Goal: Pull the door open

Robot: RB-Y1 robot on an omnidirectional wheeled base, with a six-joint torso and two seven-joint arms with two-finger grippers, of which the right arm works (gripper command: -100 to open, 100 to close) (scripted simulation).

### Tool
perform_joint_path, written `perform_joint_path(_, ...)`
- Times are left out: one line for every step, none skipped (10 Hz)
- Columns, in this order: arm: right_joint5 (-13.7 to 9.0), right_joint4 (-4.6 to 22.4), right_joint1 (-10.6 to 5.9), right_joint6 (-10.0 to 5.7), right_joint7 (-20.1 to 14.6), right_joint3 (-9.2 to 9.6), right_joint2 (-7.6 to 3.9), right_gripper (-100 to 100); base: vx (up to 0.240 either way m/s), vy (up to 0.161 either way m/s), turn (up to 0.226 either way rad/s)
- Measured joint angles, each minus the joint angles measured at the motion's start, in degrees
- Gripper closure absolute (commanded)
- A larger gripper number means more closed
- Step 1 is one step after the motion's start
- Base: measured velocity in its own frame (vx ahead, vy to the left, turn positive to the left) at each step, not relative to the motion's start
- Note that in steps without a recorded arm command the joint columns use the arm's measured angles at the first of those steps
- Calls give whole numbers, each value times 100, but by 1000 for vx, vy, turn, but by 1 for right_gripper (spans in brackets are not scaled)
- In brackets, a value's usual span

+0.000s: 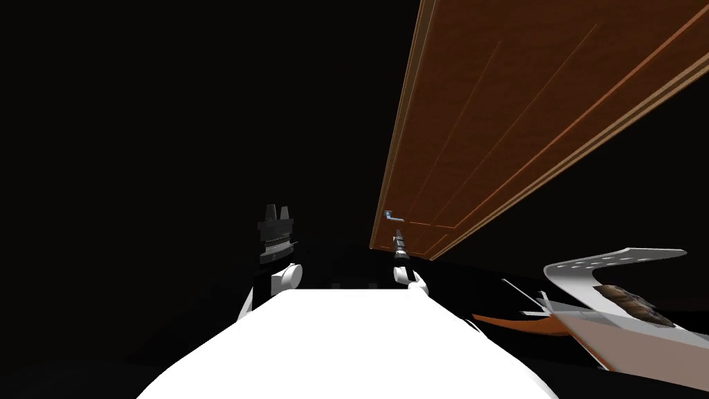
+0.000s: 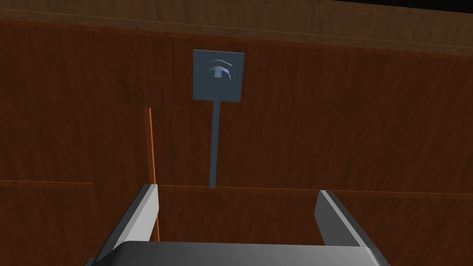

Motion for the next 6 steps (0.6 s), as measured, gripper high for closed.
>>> perform_joint_path(-18, 136, -53, -43, -17, -11, -7, -100, 70, -69, 151)
perform_joint_path(-43, 229, -83, -58, -20, -26, 5, -100, 69, -87, 102)
perform_joint_path(-62, 277, -98, -52, -23, -37, 8, -100, 43, -67, 42)
perform_joint_path(-73, 356, -133, -68, -35, -43, -1, -100, 31, -50, 56)
perform_joint_path(-86, 449, -176, -92, -45, -52, -7, -100, 15, -24, 15)
perform_joint_path(-88, 459, -181, -97, -47, -53, -8, -100, 116, 9, 99)
